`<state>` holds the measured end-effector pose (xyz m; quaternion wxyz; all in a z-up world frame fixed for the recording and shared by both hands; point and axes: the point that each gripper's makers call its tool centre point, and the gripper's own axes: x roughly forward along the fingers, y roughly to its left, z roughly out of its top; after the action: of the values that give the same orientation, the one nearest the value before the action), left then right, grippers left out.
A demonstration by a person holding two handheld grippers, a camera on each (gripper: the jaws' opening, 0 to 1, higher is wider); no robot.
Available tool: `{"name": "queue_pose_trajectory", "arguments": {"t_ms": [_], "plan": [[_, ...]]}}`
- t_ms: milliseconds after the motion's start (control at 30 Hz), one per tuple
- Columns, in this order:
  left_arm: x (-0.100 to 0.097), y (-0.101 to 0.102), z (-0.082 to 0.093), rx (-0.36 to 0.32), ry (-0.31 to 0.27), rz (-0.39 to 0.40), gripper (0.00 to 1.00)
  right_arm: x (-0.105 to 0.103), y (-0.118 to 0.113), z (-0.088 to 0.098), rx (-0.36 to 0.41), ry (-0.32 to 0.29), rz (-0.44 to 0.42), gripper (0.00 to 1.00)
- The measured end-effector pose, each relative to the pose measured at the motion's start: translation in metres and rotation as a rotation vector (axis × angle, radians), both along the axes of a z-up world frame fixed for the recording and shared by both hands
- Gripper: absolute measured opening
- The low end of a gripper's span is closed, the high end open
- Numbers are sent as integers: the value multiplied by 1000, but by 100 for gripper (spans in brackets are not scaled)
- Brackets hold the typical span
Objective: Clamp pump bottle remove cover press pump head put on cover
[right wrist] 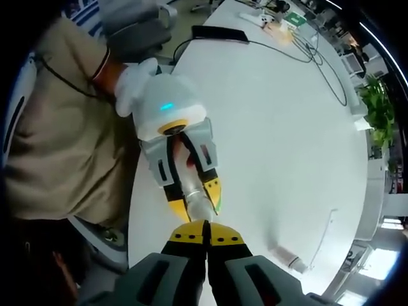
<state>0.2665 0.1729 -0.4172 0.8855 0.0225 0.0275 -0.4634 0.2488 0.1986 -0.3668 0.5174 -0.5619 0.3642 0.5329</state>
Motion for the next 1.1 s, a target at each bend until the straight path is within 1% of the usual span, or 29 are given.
{"name": "queue_pose_trajectory", "arguments": {"t_ms": [300, 600, 800, 1100], "plan": [[0, 0, 0, 0, 1, 0, 15, 0, 0, -1, -16, -4, 1, 0], [1, 1, 0, 1, 0, 1, 15, 0, 0, 0, -4, -8, -7, 0], [1, 1, -1, 0, 1, 0, 15, 0, 0, 1, -13, -18, -2, 0], [1, 1, -1, -2, 4, 0, 15, 0, 0, 7, 12, -14, 15, 0]]}}
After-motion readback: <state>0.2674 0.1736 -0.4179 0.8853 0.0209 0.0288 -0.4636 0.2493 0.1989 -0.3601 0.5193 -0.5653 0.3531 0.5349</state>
